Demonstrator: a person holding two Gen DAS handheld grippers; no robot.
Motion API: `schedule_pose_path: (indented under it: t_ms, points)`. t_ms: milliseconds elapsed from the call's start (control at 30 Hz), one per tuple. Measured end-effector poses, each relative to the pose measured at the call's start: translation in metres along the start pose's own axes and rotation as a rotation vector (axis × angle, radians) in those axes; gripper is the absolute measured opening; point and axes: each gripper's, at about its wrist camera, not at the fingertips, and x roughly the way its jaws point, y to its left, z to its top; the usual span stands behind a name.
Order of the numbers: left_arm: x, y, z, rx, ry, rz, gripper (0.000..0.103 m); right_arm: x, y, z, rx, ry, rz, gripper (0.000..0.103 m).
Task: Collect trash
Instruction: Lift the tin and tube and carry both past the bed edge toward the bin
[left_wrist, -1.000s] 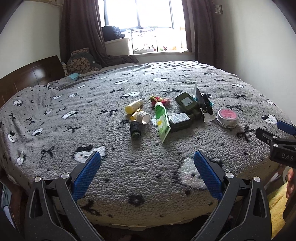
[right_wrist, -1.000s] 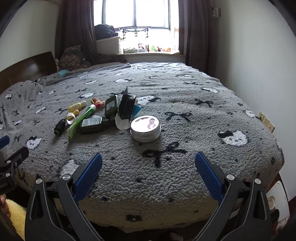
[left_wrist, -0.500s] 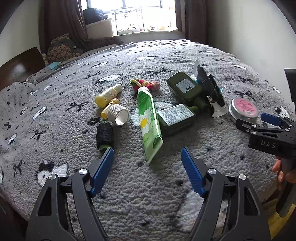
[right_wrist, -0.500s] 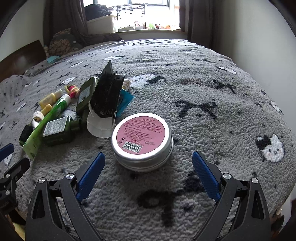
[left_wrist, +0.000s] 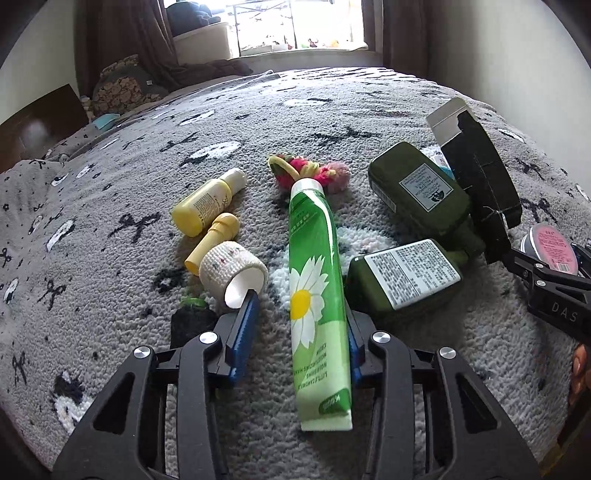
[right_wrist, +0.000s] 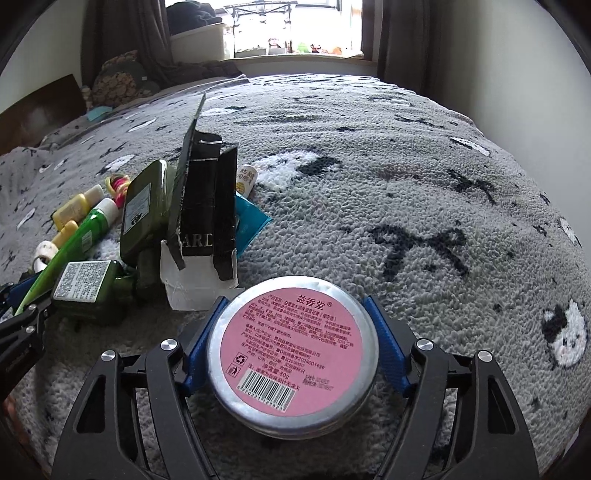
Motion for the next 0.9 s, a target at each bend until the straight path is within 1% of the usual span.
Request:
schedule_pose_path:
  t_ms: [33,100,167,200,233,467,633,733,867,900]
  points:
    - [0.003,-0.001,0.001,0.003,0.004,-0.007,0.027,0.000,0.001,0.000,-0.005,-0.001,-0.001,0.071]
    - [0.006,-0.002,0.002,0.004,0.011,-0.016,0.020,-0.002,0.001,-0.002,-0.006,-0.008,0.000,0.071]
    - [0.005,-0.001,0.001,-0.005,0.011,-0.018,0.017,-0.005,-0.001,-0.003,0.003,-0.012,0.014,0.071]
    - [0.004,-0.001,0.000,-0.011,0.015,-0.025,0.010,-0.007,-0.003,-0.004,0.007,-0.015,0.021,0.071]
    - [0.003,0.000,-0.002,-0.015,0.015,-0.033,0.007,-0.010,-0.004,-0.005,0.010,-0.017,0.024,0.071]
    - [-0.022,-0.006,-0.020,-0.010,0.018,-0.066,0.007,-0.038,-0.019,-0.020,0.038,-0.036,0.026,0.070]
    - [-0.044,-0.009,-0.044,-0.033,0.011,-0.094,0.007,-0.061,-0.029,-0.039,0.042,-0.043,0.023,0.071]
    - [-0.062,-0.011,-0.058,-0.031,-0.015,-0.093,0.007,-0.076,-0.032,-0.050,0.036,-0.062,0.029,0.070]
    - [-0.092,-0.010,-0.077,-0.037,-0.074,-0.106,0.007,-0.109,-0.031,-0.061,0.012,-0.138,0.019,0.070]
    - [-0.100,-0.011,-0.081,-0.029,-0.089,-0.100,0.007,-0.117,-0.030,-0.064,0.004,-0.158,0.016,0.070]
